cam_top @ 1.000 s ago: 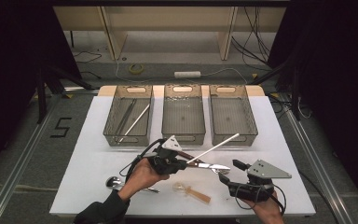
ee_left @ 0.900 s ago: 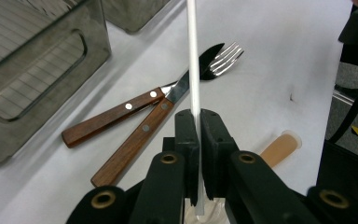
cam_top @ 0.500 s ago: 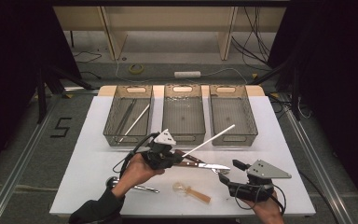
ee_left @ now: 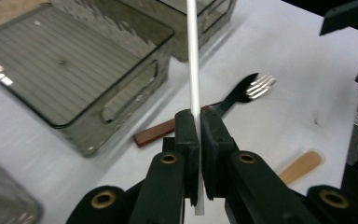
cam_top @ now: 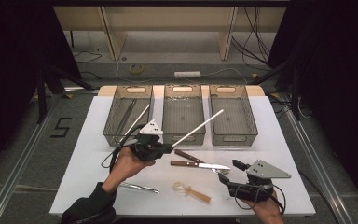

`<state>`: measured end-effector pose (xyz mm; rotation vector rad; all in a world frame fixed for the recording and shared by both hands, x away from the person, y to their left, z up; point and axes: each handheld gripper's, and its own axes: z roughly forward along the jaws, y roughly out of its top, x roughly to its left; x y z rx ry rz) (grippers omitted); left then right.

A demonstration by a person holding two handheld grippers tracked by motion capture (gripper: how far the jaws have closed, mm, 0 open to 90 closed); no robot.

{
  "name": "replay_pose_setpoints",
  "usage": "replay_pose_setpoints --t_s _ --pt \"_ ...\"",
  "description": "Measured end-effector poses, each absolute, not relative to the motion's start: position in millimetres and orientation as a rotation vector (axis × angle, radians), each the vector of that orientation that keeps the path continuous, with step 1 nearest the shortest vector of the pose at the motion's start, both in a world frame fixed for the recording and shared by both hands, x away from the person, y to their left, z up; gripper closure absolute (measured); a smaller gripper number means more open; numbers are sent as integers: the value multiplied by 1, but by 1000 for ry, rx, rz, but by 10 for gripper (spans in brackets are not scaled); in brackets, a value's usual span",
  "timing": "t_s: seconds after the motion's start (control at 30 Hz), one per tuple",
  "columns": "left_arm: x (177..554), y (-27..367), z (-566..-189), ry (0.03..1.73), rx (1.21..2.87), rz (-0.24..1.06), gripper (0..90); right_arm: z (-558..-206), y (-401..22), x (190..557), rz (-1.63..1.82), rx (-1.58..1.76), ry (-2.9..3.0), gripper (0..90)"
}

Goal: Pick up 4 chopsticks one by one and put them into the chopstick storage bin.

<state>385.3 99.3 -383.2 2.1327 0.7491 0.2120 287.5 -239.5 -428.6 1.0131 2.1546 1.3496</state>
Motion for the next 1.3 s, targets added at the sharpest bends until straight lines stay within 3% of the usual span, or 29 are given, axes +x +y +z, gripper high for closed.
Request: replay_pose_setpoints --t_s 1.3 --pt "423 204 -380 1102 1938 442 862 -428 -238 288 1351 1014 2159 305"
